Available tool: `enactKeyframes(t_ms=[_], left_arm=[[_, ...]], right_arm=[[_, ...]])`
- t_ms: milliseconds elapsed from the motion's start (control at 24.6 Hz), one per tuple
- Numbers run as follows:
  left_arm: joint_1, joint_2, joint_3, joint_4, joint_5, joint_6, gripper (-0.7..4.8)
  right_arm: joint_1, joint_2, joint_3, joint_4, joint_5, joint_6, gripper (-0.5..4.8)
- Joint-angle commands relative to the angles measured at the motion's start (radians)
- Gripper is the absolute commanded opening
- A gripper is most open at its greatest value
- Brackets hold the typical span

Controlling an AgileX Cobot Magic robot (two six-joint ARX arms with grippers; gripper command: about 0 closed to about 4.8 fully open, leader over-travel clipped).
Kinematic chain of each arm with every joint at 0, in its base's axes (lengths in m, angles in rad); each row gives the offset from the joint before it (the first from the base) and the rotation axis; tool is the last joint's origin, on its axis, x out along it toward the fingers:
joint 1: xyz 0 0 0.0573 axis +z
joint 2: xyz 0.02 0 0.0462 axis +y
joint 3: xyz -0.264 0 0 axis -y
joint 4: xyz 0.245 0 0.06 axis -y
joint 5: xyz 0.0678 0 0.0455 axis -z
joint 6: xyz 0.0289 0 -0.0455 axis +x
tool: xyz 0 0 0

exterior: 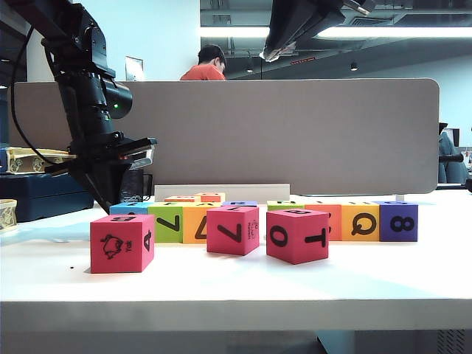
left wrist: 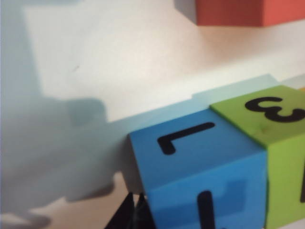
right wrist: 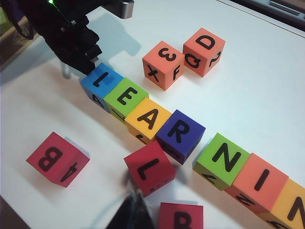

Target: Select the appropriate blocks from the scattered letter blocks on the table and arrange them in a row to spell out "LEARNING".

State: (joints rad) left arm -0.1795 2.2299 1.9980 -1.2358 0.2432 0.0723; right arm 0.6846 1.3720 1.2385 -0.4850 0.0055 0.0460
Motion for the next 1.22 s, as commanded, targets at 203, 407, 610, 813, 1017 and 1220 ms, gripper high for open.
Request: enactKeyframes(t_ms=[203,407,610,813,1017,1220], left_arm=[[-0.022,-0.004,0.001,-0.003,0.008,-0.028,-0.06],[-0.041,-0.004,0.001,0.016,0.009,-0.028,-0.06],[-0.047,-0.004,0.001,0.027,0.005,-0.032,-0.06],[-0.045,-0.007,0.006,0.010,-0.018,-0.031,-0.06],[-0.045,-0.012,0.063,-0.059,-0.174,-0.031,-0.05],[-0.046,-0.034,0.180,-0.117,-0.185,-0.063,-0.05]], right_arm=[[0.001,-0.003,0.006,0.007,-0.001,-0.002,-0.02],[0.001,-0.003,0.006,-0.002,-0.001,-0.002,-0.02],[0.001,-0.003,0.006,-0.015,-0.001,-0.002,-0.02],[0.001,-0.003,0.006,-0.021,-0.001,-0.003,-0.02],[0.001,-0.003,0.006,-0.021,0.000,-0.002,-0.02],[-0.001,-0.003,0.006,-0.021,0.000,-0.003,-0.02]])
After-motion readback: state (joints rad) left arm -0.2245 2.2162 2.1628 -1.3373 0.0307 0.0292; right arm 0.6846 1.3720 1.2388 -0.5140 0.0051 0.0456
